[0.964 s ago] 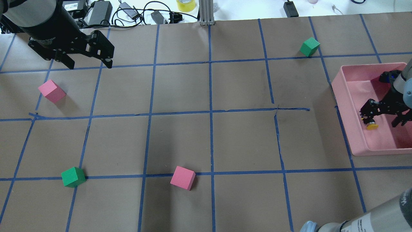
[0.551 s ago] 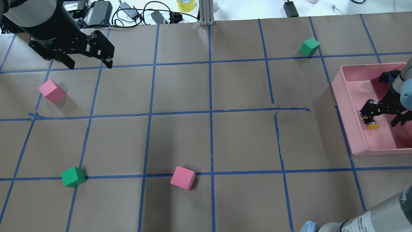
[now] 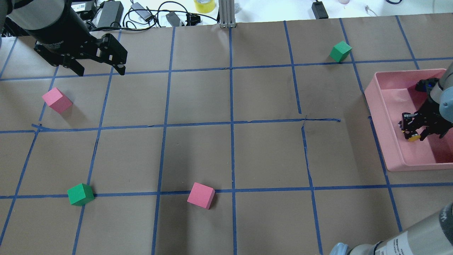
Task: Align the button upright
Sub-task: 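Lower the right gripper and grasp the yellow-capped button switch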
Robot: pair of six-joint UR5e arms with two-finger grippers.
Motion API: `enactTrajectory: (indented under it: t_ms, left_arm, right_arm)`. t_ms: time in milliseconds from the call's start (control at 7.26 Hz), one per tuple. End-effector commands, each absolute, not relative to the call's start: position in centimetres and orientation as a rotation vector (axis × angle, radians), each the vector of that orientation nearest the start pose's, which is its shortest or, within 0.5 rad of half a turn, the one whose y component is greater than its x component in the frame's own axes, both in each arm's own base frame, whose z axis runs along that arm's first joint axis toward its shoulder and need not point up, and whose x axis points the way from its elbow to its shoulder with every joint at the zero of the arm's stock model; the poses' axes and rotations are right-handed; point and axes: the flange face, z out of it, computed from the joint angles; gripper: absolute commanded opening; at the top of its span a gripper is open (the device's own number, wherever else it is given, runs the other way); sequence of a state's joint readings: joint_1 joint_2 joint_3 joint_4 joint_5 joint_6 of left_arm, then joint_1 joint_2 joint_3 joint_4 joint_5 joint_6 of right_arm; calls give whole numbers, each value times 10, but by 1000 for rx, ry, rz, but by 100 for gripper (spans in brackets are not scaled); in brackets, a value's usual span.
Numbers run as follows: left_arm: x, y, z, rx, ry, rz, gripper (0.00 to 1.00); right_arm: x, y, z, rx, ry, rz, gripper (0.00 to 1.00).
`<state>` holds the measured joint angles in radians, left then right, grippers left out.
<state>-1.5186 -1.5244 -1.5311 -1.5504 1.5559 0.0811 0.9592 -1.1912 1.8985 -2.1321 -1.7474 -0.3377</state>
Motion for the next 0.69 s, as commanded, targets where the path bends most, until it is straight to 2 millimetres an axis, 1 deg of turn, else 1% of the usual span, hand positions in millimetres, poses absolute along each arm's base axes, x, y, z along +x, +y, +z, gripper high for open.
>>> enactTrajectory:
  t_ms: [0,138,276,413,551]
  left_arm:
    - [-109,-487,532,47,3143,-170,100]
    - [-109,-487,532,47,3143,-168,100]
    - [-109,-487,532,47,3143,-168,100]
    - [-109,-487,532,47,3143,-170,100]
    - [-109,-487,532,47,3143,-168,100]
  right_arm:
    - [-218,-511,216,427,3215,278,0]
    - [-216,-509,250,452,3248,174,0]
    - [-214,-506,280,470,3270,101,0]
    - [-214,-508,292,460,3284,75,0]
    - [-214,-512,299,454,3289,56,0]
